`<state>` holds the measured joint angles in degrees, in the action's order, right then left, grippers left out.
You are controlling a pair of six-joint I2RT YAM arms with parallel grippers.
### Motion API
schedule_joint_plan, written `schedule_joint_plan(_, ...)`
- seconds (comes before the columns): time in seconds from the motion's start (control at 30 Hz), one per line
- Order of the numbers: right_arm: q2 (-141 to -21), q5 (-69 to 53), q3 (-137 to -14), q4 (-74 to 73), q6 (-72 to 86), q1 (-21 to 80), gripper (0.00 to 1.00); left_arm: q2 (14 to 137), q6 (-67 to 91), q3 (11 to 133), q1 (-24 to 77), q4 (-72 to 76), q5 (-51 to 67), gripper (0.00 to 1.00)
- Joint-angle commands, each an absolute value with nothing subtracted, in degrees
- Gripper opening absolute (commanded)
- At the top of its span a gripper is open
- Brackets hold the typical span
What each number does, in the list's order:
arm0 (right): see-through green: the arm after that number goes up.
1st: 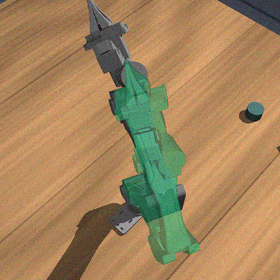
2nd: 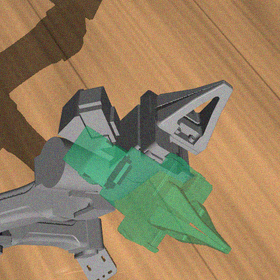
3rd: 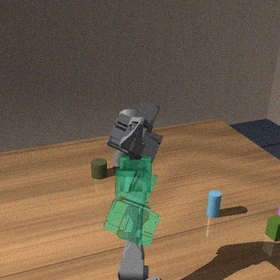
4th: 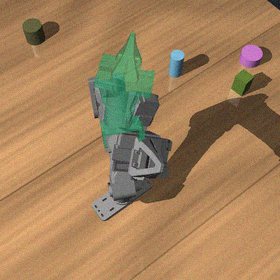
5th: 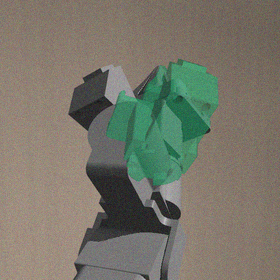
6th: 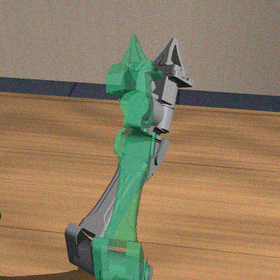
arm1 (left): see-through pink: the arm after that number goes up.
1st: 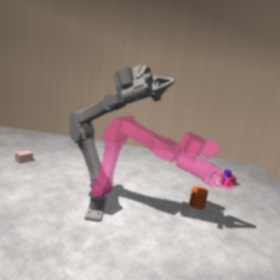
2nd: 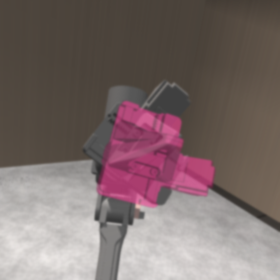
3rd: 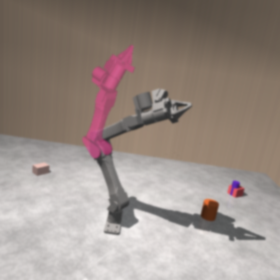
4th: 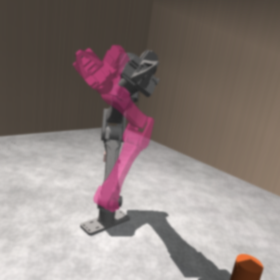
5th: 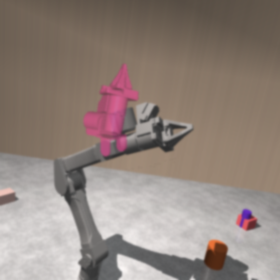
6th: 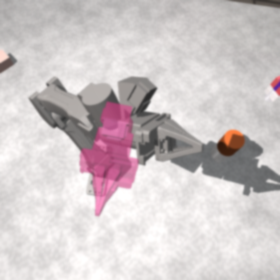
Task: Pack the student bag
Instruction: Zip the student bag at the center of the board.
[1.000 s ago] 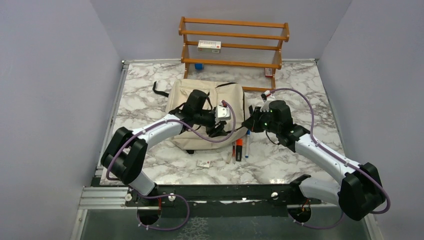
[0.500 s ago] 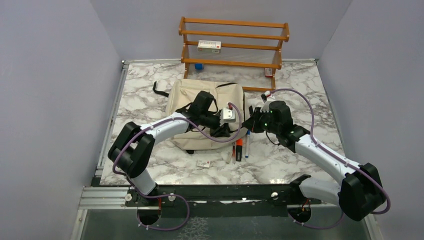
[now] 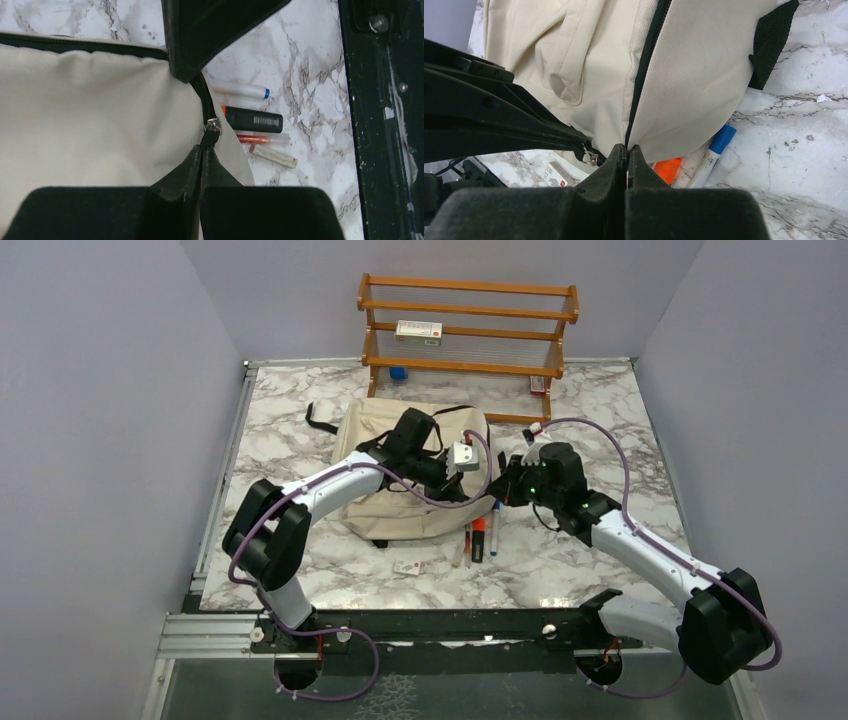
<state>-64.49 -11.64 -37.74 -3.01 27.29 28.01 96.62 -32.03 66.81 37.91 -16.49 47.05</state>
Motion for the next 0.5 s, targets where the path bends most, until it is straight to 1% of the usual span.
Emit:
schedule_joint_plan(0.0, -62.7, -11.0, -37.2, -1.8, 25.6, 27.8, 0.01, 96.9, -27.1, 70.8, 38.6, -19.1, 45.4, 0.00)
schedule_joint_plan(0.3, -62.9, -10.2, -37.2, -1.9, 24.8, 27.8, 0.01, 97.0, -15.5, 74.1, 40.3, -21.8, 44.4, 0.00)
schedule_joint_plan(0.47, -62.8, -10.3, -36.6, -1.1, 25.1, 27.8, 0.00, 99.9, -8.0, 77.5, 42.8, -22.5, 42.1, 0.00)
